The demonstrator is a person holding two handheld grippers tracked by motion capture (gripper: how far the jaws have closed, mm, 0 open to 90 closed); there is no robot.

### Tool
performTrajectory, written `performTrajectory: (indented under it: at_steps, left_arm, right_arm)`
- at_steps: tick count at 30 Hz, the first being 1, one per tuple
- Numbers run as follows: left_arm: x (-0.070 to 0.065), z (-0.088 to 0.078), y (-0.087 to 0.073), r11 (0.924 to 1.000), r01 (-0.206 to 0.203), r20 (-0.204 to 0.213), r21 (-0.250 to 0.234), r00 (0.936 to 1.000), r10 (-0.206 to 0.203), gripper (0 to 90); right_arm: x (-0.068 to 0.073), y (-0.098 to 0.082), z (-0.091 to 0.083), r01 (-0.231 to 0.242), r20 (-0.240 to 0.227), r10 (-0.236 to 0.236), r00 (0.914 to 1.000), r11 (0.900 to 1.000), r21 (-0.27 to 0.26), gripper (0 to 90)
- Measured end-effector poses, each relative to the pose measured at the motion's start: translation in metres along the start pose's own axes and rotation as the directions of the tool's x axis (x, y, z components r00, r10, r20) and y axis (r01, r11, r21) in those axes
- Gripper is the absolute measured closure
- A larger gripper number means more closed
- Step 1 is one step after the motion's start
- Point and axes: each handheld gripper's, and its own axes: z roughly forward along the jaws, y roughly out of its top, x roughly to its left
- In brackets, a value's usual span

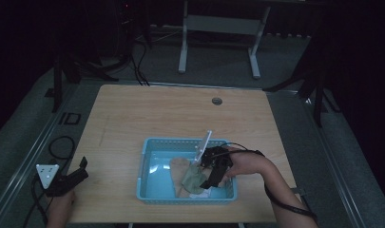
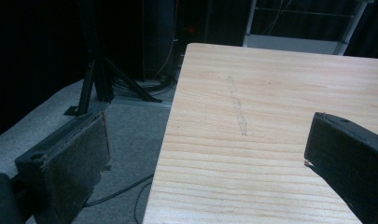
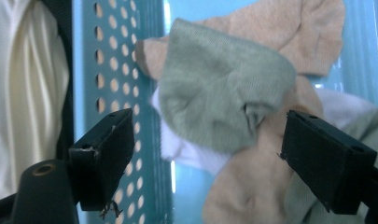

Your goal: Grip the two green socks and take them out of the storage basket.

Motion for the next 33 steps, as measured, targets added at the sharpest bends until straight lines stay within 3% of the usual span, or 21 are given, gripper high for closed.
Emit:
performTrajectory:
  at_steps: [11, 16, 17, 21, 22, 23, 27, 33]
  left_arm:
    - [0.0, 0.0, 0.0, 1.0, 0.001, 0.003, 0.0, 1.0, -0.001, 0.4]
    - [0.0, 0.0, 0.0, 1.0, 0.001, 0.002, 0.0, 1.0, -0.001, 0.4]
    - [0.0, 0.0, 0.0, 1.0, 0.0, 0.002, 0.001, 1.0, 0.0, 0.4]
    - [0.0, 0.0, 0.0, 1.0, 0.0, 0.001, 0.001, 1.0, 0.0, 0.4]
    - [0.0, 0.0, 0.0, 1.0, 0.0, 0.001, 0.001, 1.0, 0.0, 0.4]
    - [0.0, 0.0, 0.0, 1.0, 0.0, 0.0, 0.003, 1.0, 0.0, 0.4]
    - [0.0, 0.0, 0.0, 1.0, 0.001, 0.0, 0.004, 1.0, -0.001, 0.4]
    - [0.0, 0.001, 0.0, 1.0, 0.001, -0.001, 0.004, 1.0, -0.001, 0.4]
  right_arm:
    - [-0.013, 0.019, 0.021, -0.003, -0.011, 0.003, 0.9999, 1.0, 0.013, 17.1]
    - [-0.015, 0.024, 0.03, -0.001, -0.014, 0.001, 0.9999, 1.0, 0.026, 22.3]
    - [-0.015, 0.025, 0.03, 0.001, -0.012, -0.001, 0.9999, 1.0, 0.029, 25.4]
    - [-0.012, 0.025, 0.026, 0.026, 0.023, -0.027, 0.9993, 0.998, 0.051, 69.0]
    - [-0.012, 0.025, 0.026, 0.026, 0.023, -0.027, 0.9993, 0.998, 0.051, 69.0]
    - [-0.01, 0.025, 0.024, 0.058, 0.033, -0.061, 0.9976, 0.996, 0.073, 82.8]
    - [-0.006, 0.027, 0.02, 0.074, 0.037, -0.076, 0.9964, 0.995, 0.069, 83.8]
    - [0.0, 0.03, -0.002, 0.086, 0.061, -0.087, 0.9943, 0.996, 0.016, 84.0]
